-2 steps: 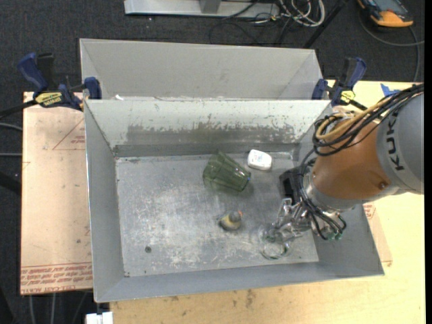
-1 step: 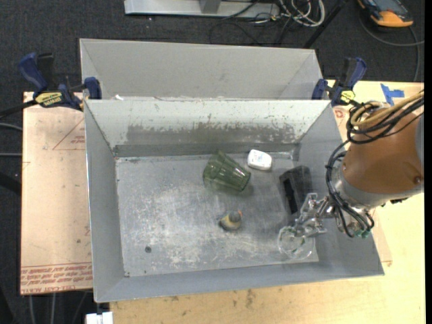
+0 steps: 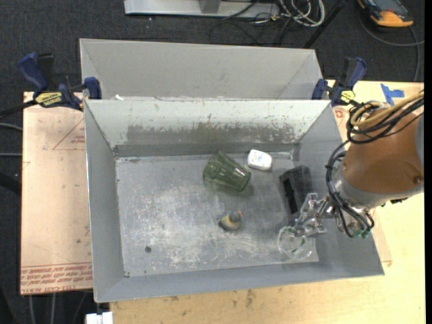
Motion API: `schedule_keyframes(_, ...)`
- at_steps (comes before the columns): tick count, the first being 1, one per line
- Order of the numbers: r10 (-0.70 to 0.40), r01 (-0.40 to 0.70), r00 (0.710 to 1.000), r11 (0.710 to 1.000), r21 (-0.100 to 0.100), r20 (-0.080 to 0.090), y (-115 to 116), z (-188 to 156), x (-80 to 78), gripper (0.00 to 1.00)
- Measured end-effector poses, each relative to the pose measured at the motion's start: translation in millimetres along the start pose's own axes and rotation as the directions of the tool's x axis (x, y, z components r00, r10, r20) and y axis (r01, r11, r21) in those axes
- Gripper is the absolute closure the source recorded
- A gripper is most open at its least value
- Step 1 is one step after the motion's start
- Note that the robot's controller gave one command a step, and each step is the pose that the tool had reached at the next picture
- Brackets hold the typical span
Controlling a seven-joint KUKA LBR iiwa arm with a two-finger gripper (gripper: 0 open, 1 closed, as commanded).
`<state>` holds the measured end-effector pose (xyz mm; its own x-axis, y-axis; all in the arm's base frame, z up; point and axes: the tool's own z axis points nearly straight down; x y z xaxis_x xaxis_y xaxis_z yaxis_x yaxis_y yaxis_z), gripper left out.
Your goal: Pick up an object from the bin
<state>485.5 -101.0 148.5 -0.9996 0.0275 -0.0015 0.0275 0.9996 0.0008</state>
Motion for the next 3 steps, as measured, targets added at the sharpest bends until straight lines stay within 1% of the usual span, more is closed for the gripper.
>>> schedule_keyframes(1,0.008,-0.008,1.000,1.000,0.000,0.001,5,3,-3.8,1.00)
schedule_keyframes(2,-0.029,0.029,1.000,1.000,0.000,-0.001,13,25,1.6,1.00)
schedule_keyframes(3,-0.187,0.187,0.982,0.982,0.000,0.000,10,27,-8.8,1.00)
